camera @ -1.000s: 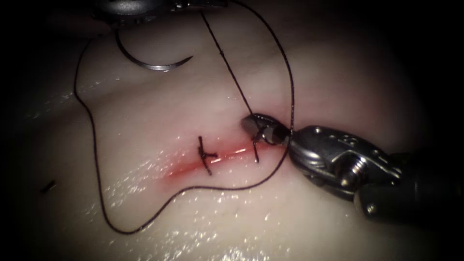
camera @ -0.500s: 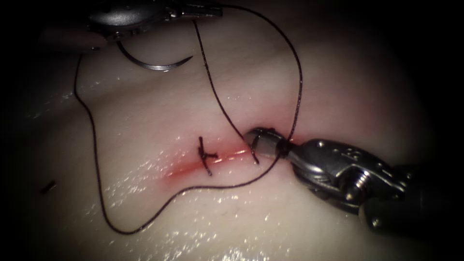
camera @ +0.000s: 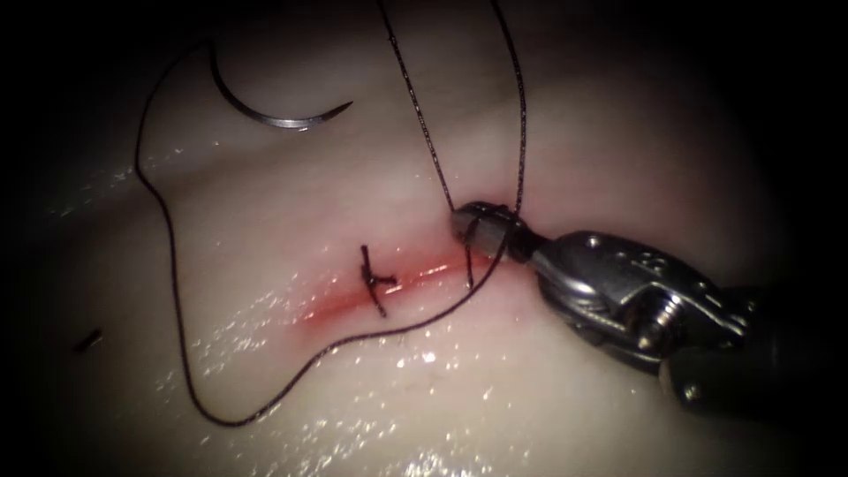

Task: Wound Closure
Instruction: Tighten the suture by pulling down with the right and up with the left hand.

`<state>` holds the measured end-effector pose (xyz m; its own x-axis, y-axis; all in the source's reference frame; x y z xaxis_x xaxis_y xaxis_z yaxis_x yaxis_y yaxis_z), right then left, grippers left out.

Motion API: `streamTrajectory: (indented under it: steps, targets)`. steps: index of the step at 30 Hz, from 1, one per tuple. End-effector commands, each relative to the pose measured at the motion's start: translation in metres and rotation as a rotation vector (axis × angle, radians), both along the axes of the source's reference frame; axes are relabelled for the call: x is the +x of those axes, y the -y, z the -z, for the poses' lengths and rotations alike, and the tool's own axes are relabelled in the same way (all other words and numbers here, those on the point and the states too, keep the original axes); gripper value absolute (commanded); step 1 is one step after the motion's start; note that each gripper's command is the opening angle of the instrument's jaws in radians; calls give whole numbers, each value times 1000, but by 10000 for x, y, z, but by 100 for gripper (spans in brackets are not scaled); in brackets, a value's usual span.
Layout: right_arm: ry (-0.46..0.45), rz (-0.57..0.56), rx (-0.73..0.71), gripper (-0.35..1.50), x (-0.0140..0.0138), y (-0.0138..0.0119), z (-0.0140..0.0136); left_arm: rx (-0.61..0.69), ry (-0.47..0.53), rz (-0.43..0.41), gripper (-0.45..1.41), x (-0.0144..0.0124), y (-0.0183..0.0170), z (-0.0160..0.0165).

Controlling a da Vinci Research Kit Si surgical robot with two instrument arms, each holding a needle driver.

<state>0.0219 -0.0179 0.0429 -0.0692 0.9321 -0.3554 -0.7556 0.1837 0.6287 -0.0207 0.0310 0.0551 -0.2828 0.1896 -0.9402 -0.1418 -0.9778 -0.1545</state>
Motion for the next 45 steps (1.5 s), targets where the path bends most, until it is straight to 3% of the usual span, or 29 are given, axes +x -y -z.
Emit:
streamTrajectory:
  steps: [1,11,25,32,45]
  targets:
    - [-4,1,-1,-35,7,4,-3,-11,-8,7,-45,-7,-7,-7]
    - [-24,-2,-37,-35,6,18,-5,-57,-49,35,-45,-22,-4,-22]
    - [-40,5,-74,-35,3,31,-2,-110,-72,31,-45,-17,-25,-10]
    - [-24,49,-75,-35,2,62,-9,-135,-80,42,-45,-15,-29,-8]
    - [-82,13,-144,-35,-1,57,-6,-166,-85,51,-45,-5,-34,-2]
